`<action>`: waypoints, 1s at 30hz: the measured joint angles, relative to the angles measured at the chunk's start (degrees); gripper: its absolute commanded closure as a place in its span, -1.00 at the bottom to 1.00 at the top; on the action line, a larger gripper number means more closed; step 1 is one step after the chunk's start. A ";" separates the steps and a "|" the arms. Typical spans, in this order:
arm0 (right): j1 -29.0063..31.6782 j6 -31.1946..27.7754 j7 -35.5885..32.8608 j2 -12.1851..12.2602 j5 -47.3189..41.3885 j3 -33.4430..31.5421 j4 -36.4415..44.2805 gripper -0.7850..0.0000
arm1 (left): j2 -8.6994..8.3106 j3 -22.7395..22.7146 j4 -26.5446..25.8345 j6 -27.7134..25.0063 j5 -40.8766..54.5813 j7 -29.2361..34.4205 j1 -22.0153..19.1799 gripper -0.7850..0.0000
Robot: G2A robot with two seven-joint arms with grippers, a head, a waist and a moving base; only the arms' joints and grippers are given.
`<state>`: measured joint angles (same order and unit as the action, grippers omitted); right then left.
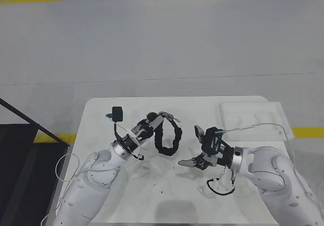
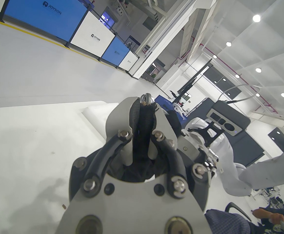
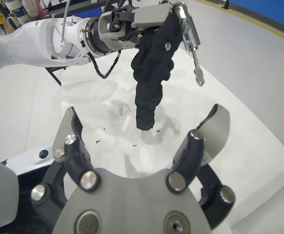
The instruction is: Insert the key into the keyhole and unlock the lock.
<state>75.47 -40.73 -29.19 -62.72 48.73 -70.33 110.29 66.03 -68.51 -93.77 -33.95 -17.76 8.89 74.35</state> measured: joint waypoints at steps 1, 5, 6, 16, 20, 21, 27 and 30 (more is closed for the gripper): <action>-0.51 0.04 0.81 -0.10 0.56 0.57 -0.55 -1.00 | 0.03 0.07 0.02 -0.05 0.01 0.12 -0.09 1.00; -3.85 1.03 3.29 -0.62 3.16 2.95 -3.45 -1.00 | 0.09 0.13 0.00 -0.06 -0.39 1.11 -0.45 1.00; -4.92 1.41 3.95 -0.82 3.78 3.84 -4.41 -1.00 | 0.10 0.12 -0.07 0.01 -0.58 1.40 -0.48 1.00; -9.49 2.93 8.33 -1.88 8.40 8.73 -8.12 1.00 | 0.16 -0.24 0.34 0.22 -1.50 2.38 -0.14 1.00; -9.30 2.45 8.90 -1.87 8.60 8.97 -8.58 1.00 | 0.18 -0.51 0.52 0.49 -1.77 2.59 -0.09 1.00; -9.20 2.53 9.12 -1.86 8.68 8.93 -8.69 1.00 | 0.18 -0.56 0.48 0.55 -2.04 2.70 -0.06 1.00; -8.56 2.56 10.74 -1.76 8.63 8.29 -8.36 1.00 | 0.20 -0.77 0.11 0.90 -3.40 3.06 0.17 1.00; -7.77 2.27 12.34 -1.59 9.11 7.42 -7.73 1.00 | 0.22 -0.90 0.03 0.97 -3.61 3.01 0.28 1.00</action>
<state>67.70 -38.46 -16.86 -64.32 57.84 -62.91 102.56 66.25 -69.41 -93.74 -32.98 -21.37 11.90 74.63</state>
